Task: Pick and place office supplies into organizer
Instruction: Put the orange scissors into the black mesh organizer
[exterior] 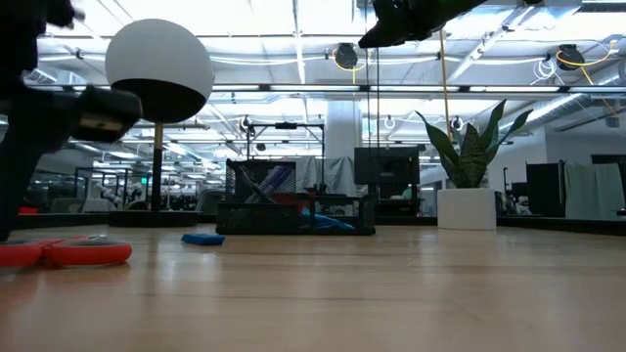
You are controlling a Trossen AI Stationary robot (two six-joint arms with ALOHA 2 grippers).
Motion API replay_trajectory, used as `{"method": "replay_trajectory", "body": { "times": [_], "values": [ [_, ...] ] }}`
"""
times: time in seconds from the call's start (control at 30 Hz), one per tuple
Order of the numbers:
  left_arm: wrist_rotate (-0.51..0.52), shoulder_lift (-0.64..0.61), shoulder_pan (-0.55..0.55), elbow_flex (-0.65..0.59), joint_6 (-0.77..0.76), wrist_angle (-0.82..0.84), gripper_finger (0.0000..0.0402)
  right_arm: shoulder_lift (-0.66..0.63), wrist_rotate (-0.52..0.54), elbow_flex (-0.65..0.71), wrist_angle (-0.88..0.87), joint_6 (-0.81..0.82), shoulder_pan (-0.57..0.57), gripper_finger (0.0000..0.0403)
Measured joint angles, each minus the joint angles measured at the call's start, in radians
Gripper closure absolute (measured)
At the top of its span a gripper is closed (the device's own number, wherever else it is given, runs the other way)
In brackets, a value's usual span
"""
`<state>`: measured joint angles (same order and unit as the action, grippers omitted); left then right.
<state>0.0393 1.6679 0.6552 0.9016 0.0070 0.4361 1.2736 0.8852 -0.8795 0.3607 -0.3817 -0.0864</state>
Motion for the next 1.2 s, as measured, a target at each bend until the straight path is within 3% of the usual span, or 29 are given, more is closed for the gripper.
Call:
{"method": "replay_trajectory", "body": {
  "times": [0.43, 0.77, 0.97, 1.2],
  "values": [
    [-0.025, 0.077, -0.035, 0.004, -0.016, -0.004, 0.0252, 0.0, 0.0, 0.0, 0.0, 0.0, 0.0, 0.0249],
    [-0.021, 0.079, -0.036, 0.002, 0.017, -0.016, 0.038, 0.0, 0.0, 0.0, 0.0, 0.0, 0.0, 0.0253],
    [-0.035, 0.078, -0.037, 0.001, 0.016, -0.02, 0.0367, 0.0, 0.0, 0.0, 0.0, 0.0, 0.0, 0.0255],
    [-0.035, 0.008, -0.038, -0.007, 0.015, 0.005, 0.0381, 0.0, 0.0, 0.0, 0.0, 0.0, 0.0, 0.0253]
  ]
}}
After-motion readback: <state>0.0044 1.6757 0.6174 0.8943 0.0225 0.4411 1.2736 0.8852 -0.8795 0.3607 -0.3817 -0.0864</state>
